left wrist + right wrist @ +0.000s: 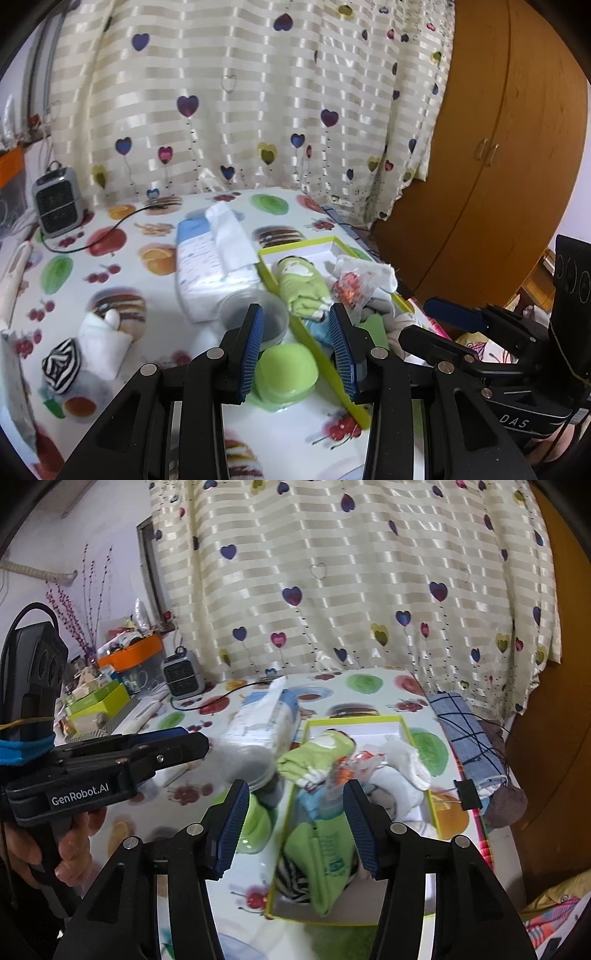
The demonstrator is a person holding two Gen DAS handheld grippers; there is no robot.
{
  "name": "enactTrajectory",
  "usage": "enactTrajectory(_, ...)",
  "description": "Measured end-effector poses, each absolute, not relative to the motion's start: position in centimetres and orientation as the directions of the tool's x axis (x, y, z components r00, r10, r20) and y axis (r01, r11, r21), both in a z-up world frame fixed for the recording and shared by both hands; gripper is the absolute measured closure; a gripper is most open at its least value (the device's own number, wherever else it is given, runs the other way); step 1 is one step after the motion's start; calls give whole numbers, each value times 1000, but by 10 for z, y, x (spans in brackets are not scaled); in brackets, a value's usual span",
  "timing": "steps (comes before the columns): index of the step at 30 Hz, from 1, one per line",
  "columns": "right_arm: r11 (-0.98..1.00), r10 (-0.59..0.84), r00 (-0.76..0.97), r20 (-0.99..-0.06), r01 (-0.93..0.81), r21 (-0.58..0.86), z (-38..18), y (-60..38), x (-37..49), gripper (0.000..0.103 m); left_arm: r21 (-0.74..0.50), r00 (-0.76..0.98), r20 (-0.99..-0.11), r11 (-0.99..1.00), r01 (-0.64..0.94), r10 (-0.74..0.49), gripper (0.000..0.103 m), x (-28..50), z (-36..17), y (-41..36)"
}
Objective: Organize soft objects
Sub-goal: 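Withdraw both grippers from the box toward the striped sock and white sock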
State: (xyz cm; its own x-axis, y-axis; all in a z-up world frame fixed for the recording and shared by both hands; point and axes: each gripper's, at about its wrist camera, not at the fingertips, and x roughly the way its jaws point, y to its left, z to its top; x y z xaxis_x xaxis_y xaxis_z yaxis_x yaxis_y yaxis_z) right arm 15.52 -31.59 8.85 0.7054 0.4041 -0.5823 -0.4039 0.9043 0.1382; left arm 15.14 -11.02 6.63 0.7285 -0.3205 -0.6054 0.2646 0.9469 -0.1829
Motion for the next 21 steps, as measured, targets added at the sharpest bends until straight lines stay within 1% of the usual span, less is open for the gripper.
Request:
enactTrajectory(8, 883, 435, 680, -590, -450, 133, 87, -295, 144, 49, -190, 738, -611, 959, 212, -285, 67, 130, 56, -83)
enactTrajectory(21, 835, 500, 628, -597, -533, 139, 83, -256, 137, 49, -206, 744, -633, 973, 106, -215, 67, 118, 37, -35)
